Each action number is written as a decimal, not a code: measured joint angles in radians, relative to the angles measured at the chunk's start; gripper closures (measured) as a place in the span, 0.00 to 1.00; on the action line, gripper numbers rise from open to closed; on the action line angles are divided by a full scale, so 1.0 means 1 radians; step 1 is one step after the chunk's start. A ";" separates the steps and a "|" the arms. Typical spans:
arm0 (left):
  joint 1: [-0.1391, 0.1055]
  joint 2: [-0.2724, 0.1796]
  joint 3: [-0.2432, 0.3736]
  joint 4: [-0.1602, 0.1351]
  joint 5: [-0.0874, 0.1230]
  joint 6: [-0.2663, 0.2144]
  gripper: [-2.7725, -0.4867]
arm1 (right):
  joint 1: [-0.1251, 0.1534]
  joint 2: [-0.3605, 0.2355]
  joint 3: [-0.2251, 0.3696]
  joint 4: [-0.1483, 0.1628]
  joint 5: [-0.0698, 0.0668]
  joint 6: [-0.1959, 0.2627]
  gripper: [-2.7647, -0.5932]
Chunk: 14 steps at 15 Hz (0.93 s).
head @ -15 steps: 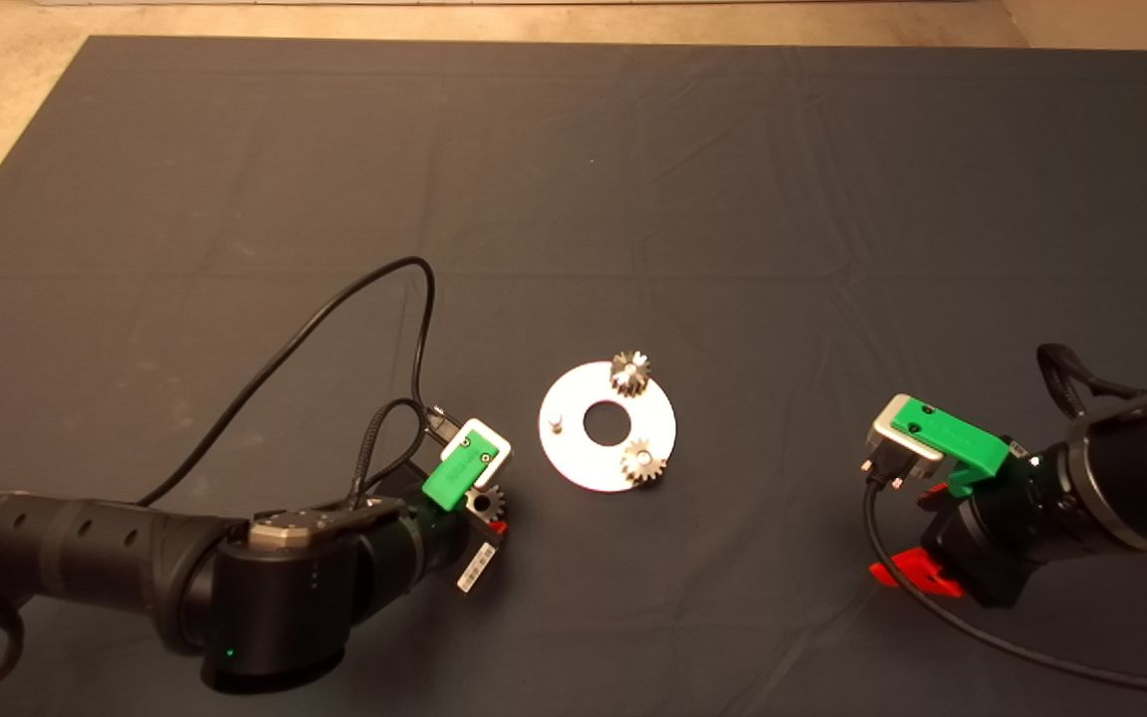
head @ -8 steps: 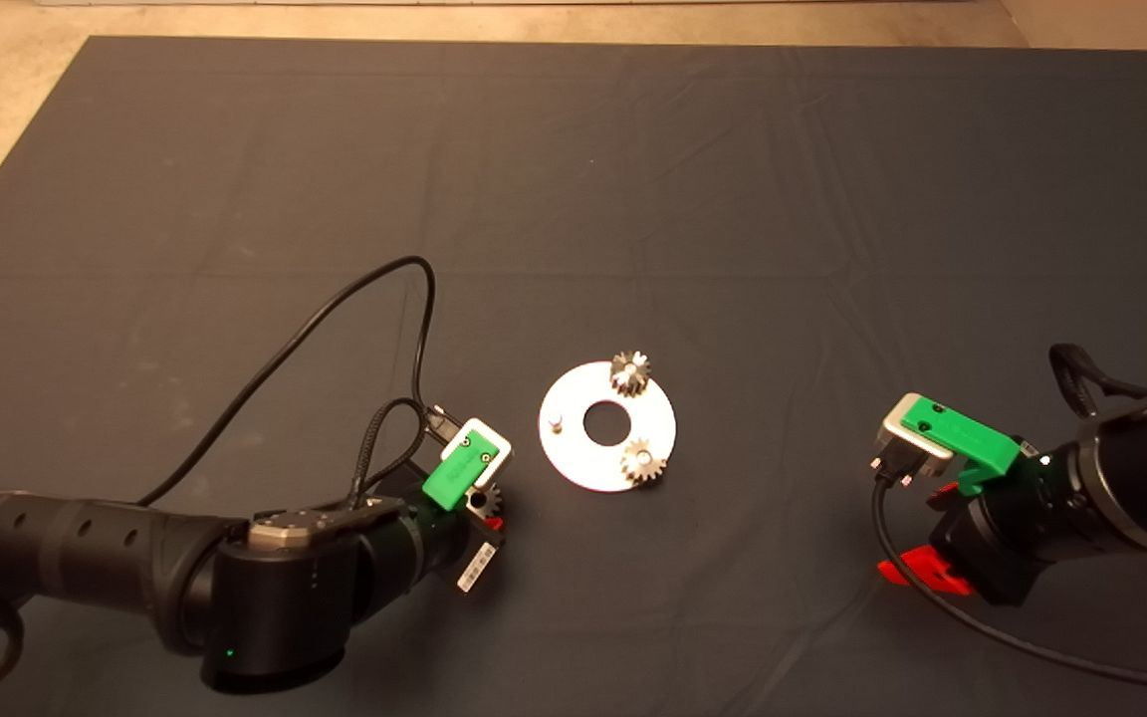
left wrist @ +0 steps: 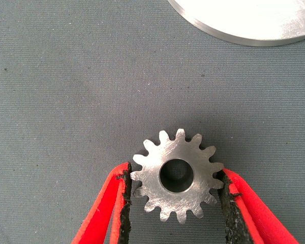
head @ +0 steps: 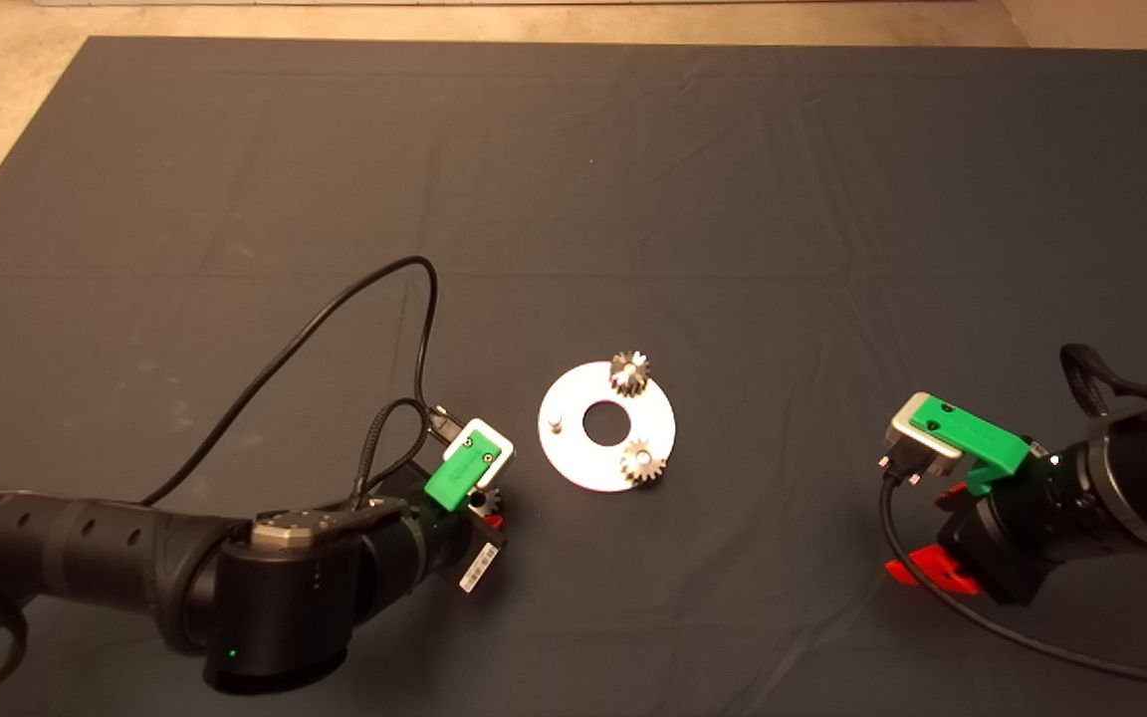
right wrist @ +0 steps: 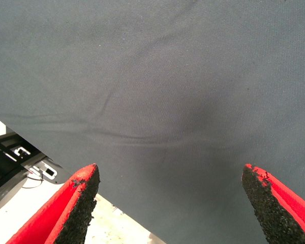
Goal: Install three planetary gears onto the carrier pins
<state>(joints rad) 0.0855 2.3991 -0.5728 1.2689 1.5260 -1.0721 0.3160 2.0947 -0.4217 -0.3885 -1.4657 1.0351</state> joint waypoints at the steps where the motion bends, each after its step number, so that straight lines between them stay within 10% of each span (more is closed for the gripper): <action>1: 0.000 0.000 0.000 0.000 0.000 0.000 0.78 | 0.000 0.000 0.000 0.000 0.000 -0.002 0.33; 14: 0.005 0.014 0.023 0.000 0.001 0.000 0.85 | 0.000 -0.025 0.002 0.000 0.001 -0.005 0.33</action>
<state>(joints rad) 0.0909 2.4128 -0.5498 1.2685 1.5274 -1.0721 0.3160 2.0698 -0.4198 -0.3885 -1.4643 1.0299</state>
